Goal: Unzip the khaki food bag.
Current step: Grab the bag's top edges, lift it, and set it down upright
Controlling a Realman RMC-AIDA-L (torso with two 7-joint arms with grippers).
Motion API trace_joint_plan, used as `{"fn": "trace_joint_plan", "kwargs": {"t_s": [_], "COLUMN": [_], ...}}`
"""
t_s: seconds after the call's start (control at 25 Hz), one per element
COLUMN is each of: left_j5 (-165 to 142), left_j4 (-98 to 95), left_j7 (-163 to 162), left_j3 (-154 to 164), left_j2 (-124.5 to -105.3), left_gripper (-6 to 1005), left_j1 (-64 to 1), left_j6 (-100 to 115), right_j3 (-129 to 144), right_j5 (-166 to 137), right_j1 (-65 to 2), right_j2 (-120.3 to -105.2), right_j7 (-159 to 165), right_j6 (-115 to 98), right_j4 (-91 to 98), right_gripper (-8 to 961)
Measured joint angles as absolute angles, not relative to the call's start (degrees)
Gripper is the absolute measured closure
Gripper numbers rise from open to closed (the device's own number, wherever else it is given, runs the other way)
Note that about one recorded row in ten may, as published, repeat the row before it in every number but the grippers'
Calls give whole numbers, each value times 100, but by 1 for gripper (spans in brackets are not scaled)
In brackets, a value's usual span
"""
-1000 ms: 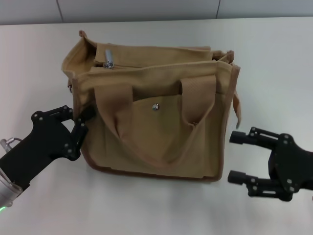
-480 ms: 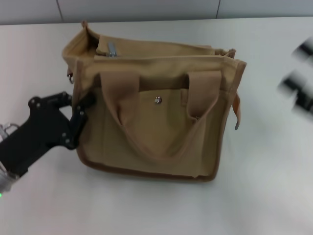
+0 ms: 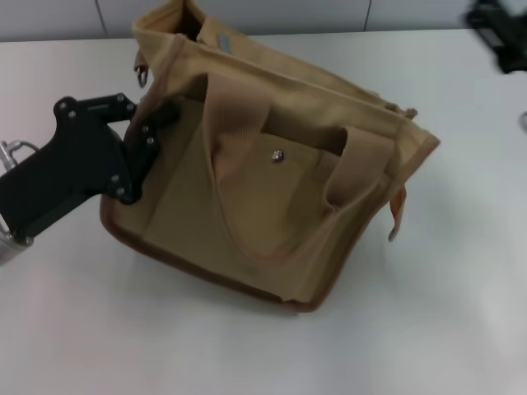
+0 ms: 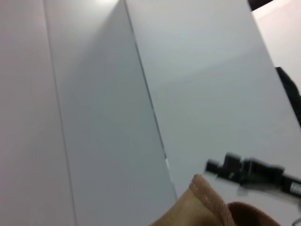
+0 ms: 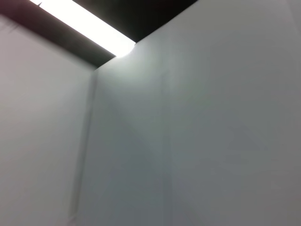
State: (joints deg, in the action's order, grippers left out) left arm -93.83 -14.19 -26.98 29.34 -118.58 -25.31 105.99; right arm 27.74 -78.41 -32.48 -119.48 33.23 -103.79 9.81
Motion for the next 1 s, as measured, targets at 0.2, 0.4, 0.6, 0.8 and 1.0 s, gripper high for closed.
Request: {"fn": "trace_joint_plan", "kwargs": {"t_s": [0.2, 0.4, 0.6, 0.8, 1.0], "left_j5": [-9391, -9411, -9410, -9400, -9386], "left_j4": [-1558, -1669, -1690, -1686, -1667], "left_j7": [-2698, -2699, -2699, -2699, -2698], "left_j3": [2935, 2978, 3004, 3006, 3006], "left_j2": [-11858, -11864, -11875, -11880, -11883], "left_gripper": [925, 925, 925, 925, 925], "left_j1": [-2672, -2779, -2825, -2844, -2855], "left_j6": [10755, 10775, 10803, 10833, 10881], "right_j3": [3384, 4313, 4856, 4916, 4791], "right_j5": [-7936, -7950, -7939, -7899, -7740], "right_j1": [-3435, -3614, -3634, -3577, -3537], "right_j2": [-11948, -11960, -11979, -11988, -11989], "right_j7": [3322, 3080, 2200, 1206, 1148], "right_j6": [-9983, -9315, -9191, -9382, -9944], "right_j4": [1126, 1290, 1291, 1045, 745], "right_gripper": [158, 158, 158, 158, 159]}}
